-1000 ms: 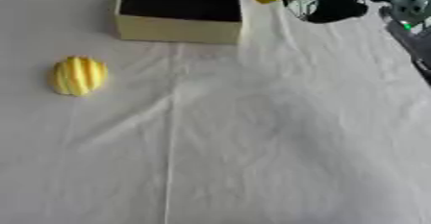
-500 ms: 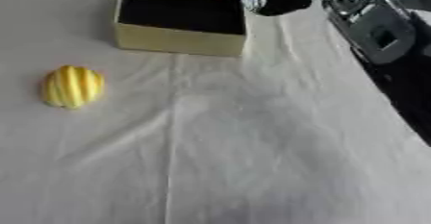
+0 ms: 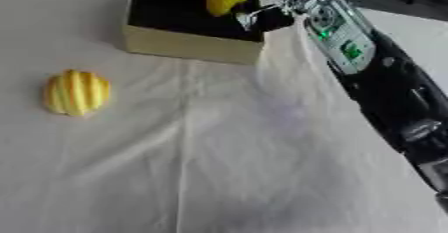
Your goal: Pick up objects on the table and place them in the box.
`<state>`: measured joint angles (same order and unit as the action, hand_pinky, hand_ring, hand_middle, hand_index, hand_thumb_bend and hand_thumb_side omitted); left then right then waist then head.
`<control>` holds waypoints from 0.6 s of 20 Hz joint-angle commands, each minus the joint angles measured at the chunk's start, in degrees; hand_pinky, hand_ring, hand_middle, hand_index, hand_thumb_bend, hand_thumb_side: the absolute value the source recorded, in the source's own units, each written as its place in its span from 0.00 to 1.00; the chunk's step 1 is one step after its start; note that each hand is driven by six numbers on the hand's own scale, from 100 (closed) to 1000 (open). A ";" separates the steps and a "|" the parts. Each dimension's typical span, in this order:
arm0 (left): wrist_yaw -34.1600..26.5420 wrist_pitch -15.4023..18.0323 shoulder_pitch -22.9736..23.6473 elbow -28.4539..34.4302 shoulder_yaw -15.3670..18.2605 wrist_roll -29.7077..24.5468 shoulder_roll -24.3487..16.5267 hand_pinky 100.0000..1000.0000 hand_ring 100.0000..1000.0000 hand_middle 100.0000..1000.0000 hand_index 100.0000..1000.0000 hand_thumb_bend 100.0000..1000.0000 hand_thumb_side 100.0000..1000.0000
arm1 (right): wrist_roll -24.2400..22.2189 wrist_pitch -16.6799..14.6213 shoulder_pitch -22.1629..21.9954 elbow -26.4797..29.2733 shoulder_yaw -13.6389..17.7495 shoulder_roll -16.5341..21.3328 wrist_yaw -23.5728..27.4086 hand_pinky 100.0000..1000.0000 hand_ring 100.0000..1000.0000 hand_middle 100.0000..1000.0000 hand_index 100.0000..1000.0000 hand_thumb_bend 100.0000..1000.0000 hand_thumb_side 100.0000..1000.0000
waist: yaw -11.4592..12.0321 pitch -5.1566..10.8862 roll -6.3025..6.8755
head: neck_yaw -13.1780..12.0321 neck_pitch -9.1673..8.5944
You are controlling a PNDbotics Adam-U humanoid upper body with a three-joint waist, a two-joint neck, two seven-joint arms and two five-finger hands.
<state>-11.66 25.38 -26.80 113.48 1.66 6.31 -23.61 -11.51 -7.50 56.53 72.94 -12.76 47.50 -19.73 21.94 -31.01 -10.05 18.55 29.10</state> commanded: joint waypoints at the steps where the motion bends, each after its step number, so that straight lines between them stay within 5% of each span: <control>1: -0.53 -0.23 -0.47 1.11 0.26 -0.18 -0.46 0.81 0.78 0.72 0.82 0.00 0.57 | -1.22 -1.49 1.00 0.04 0.49 1.16 -3.13 0.84 0.80 0.60 0.78 0.00 0.00 | -0.12 1.40 0.49 | 0.22 -0.04; 4: -0.72 -0.30 -0.65 1.11 0.18 -0.23 -0.31 0.81 0.78 0.72 0.82 0.00 0.57 | -2.99 -2.52 1.12 -0.43 0.63 0.94 -6.60 0.88 0.90 0.75 0.88 0.00 0.00 | -0.03 1.41 0.52 | 0.38 0.33; 10: -1.13 -0.89 -0.30 1.11 0.12 -0.43 -0.06 0.81 0.78 0.72 0.82 0.00 0.58 | -2.33 -3.91 1.72 -0.38 1.92 0.49 -8.39 0.93 0.94 0.75 0.92 0.00 0.24 | -0.08 1.45 0.46 | 0.28 0.86; 12: -1.26 -1.08 -0.31 1.11 0.10 -0.53 -0.04 0.81 0.78 0.72 0.82 0.00 0.58 | -1.52 -4.37 1.93 0.03 2.25 0.42 -7.20 0.94 0.94 0.75 0.93 0.00 0.20 | -0.14 1.53 0.42 | 0.11 0.97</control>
<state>-12.56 24.52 -26.79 113.48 1.64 5.81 -23.11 -13.47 -11.48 57.38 72.15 -11.57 46.59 -27.38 21.91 -31.01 -10.05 18.72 29.78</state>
